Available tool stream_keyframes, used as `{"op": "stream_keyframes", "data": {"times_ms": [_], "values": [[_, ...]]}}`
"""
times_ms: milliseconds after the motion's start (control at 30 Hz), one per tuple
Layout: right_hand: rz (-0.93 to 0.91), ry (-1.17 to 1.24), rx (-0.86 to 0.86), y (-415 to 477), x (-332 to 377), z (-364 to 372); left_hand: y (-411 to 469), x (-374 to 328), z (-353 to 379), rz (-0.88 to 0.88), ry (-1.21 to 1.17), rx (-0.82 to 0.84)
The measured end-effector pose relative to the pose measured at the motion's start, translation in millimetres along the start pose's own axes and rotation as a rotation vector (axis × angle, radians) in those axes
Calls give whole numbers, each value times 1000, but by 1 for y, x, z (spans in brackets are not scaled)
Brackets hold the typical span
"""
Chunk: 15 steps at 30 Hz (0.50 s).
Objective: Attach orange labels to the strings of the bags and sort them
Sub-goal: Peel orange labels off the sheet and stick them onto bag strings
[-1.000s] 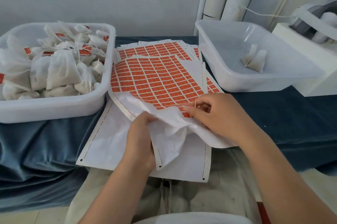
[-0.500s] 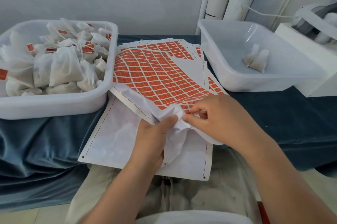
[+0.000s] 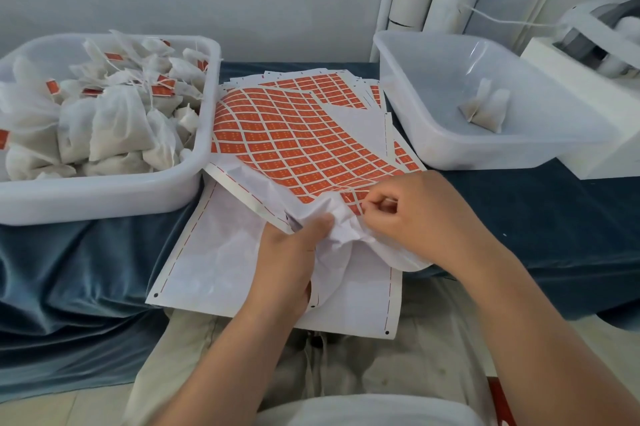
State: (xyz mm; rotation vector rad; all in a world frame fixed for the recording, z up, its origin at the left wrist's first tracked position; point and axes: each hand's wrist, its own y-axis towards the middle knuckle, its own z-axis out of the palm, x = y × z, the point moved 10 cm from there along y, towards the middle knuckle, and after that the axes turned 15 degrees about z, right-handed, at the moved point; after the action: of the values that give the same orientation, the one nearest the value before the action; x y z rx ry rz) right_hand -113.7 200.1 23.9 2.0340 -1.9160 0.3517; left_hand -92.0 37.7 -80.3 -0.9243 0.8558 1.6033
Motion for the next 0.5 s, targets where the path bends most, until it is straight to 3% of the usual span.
{"op": "stream_keyframes", "data": {"times_ms": [100, 200, 500], "values": [[80, 145, 73, 3, -16, -5, 0, 4, -2, -20, 17, -21], [49, 96, 135, 1, -10, 5, 0, 4, 2, -23, 3, 12], [-54, -18, 4, -2, 5, 3, -1, -1, 1, -7, 43, 20]]}}
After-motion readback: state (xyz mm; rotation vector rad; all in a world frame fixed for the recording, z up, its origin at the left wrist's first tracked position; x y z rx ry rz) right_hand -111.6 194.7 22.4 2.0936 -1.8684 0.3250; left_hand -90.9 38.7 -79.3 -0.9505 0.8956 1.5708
